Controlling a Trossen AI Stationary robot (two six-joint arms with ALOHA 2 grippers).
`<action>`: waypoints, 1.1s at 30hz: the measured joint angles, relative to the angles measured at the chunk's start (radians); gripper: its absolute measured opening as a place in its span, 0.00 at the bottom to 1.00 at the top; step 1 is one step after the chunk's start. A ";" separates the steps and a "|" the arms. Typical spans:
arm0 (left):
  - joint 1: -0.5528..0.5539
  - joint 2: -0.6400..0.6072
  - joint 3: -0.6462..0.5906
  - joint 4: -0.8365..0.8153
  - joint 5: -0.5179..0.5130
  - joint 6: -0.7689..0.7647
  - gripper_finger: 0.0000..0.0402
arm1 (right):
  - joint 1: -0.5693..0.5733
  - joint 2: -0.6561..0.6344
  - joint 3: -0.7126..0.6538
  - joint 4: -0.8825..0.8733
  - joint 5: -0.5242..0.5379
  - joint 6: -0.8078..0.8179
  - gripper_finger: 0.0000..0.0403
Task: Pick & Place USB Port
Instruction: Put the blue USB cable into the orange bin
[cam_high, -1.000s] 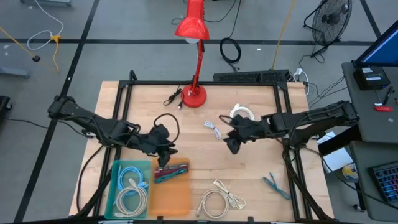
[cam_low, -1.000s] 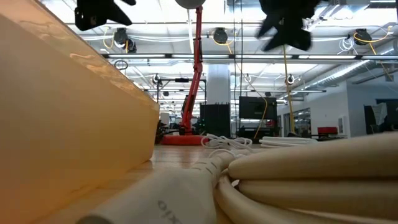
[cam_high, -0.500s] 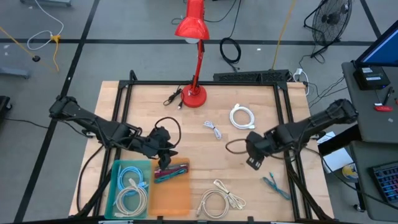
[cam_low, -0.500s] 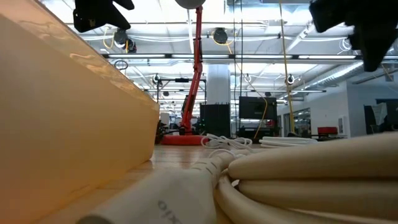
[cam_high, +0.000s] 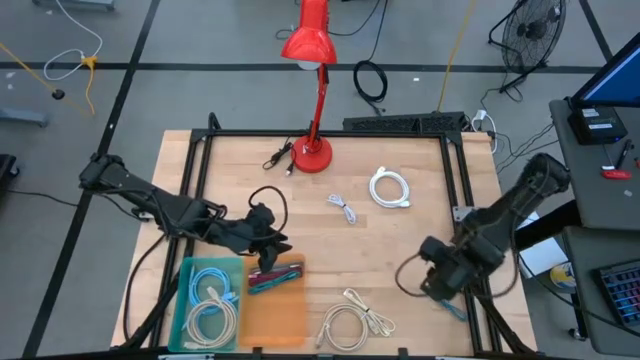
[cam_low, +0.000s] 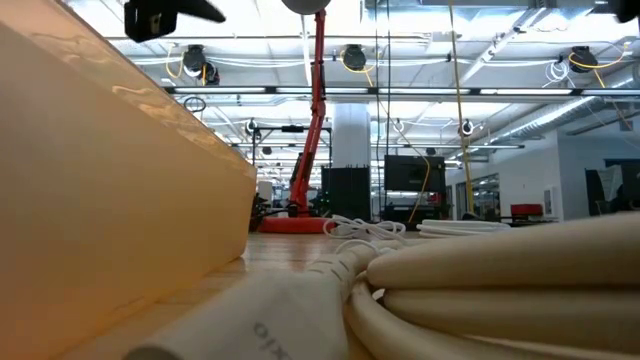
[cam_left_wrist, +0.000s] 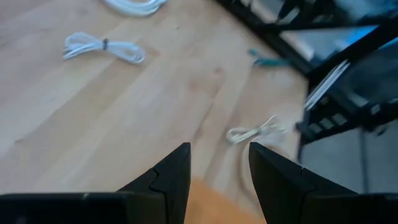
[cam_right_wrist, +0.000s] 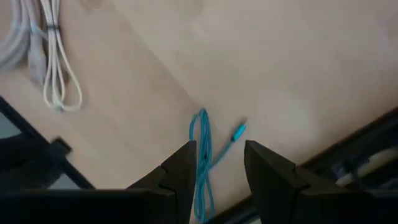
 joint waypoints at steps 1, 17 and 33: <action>-0.007 0.000 0.000 0.021 -0.010 -0.009 0.41 | 0.027 0.000 -0.005 0.003 0.001 0.022 0.31; -0.125 0.222 0.000 0.553 -0.181 -0.124 0.41 | 0.383 0.000 -0.418 0.668 -0.027 0.381 0.36; -0.163 0.350 0.000 0.798 -0.168 -0.150 0.41 | 0.424 0.002 -0.568 0.751 0.022 0.426 0.32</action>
